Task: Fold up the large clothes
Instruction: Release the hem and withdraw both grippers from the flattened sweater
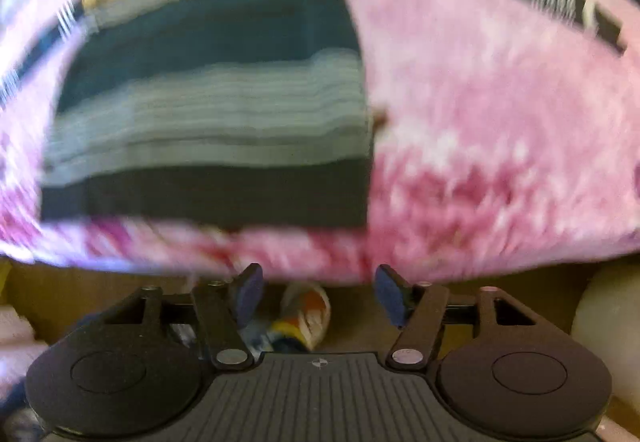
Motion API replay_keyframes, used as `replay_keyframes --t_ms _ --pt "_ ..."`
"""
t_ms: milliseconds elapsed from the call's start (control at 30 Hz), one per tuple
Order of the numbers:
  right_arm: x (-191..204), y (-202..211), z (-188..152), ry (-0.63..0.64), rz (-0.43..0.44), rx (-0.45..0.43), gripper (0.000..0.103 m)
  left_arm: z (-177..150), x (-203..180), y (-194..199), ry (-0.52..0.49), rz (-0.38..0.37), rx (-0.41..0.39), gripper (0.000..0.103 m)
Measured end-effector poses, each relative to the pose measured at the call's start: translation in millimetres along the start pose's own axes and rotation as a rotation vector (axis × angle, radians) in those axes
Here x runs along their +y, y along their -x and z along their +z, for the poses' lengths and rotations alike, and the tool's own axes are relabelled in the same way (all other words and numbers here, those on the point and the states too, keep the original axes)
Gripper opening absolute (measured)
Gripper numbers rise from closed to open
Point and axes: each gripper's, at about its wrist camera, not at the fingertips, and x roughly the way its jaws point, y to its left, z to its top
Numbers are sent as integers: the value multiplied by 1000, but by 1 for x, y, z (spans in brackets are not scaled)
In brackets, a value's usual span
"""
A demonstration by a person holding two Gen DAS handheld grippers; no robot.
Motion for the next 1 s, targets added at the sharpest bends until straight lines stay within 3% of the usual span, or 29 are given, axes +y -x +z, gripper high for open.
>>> replay_keyframes --t_ms 167,333,467,700,1000 --pt "35 86 55 50 55 -236 65 48 -22 78 -18 -23 -180 55" --pt "52 157 60 43 68 -404 69 66 -35 128 -62 -71 -277 62" --pt "67 184 46 27 -14 -412 70 62 -38 148 -90 -81 -277 63" --pt "93 197 13 -13 -23 -398 70 36 -24 160 -159 -81 -224 63" --pt "136 207 -37 -37 -24 -376 70 3 -1 170 -250 -133 -182 65"
